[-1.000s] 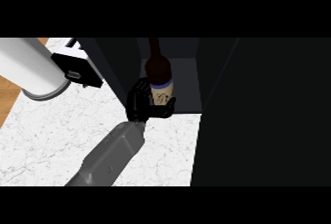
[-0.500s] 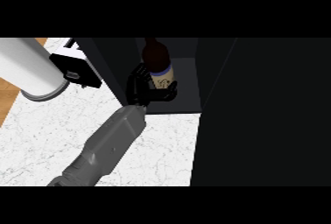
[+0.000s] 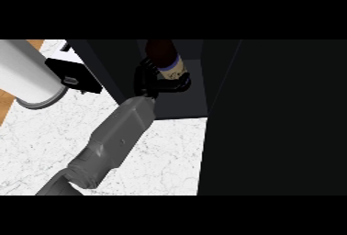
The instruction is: Pick up the wine, place it into the cabinet and close the cabinet
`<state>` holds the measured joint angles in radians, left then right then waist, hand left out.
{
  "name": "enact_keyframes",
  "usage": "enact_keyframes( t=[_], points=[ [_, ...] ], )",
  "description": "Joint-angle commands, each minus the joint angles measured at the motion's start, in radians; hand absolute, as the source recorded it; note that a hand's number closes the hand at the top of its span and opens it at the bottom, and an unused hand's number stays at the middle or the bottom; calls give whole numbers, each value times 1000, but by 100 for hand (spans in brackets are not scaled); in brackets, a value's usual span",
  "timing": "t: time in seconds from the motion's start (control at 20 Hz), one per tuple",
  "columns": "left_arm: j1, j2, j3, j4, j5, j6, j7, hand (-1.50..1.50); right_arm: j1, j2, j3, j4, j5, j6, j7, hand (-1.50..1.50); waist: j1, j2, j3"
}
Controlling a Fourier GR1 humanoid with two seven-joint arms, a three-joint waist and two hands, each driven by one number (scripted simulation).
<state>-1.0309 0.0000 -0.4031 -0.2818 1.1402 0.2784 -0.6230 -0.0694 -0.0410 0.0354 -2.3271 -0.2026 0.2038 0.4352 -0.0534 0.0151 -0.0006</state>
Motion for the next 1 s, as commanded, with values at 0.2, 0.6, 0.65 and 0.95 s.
enact_keyframes(
  t=[0.2,0.6,0.65,0.95],
  points=[
    [-34,0,-1,24,64,13,-18,150,-50,8,28,29,7,-3,-4,-150,-34,10,0],
    [10,0,-71,10,111,22,-10,150,-90,23,46,18,7,-31,33,-150,-60,14,-1],
    [31,0,-79,14,113,8,-23,150,-35,34,92,9,38,-10,-4,-150,-62,14,-1],
    [75,0,-169,-89,167,74,-59,150,-73,0,44,56,-9,18,-4,-150,-87,17,-1]
  ],
)
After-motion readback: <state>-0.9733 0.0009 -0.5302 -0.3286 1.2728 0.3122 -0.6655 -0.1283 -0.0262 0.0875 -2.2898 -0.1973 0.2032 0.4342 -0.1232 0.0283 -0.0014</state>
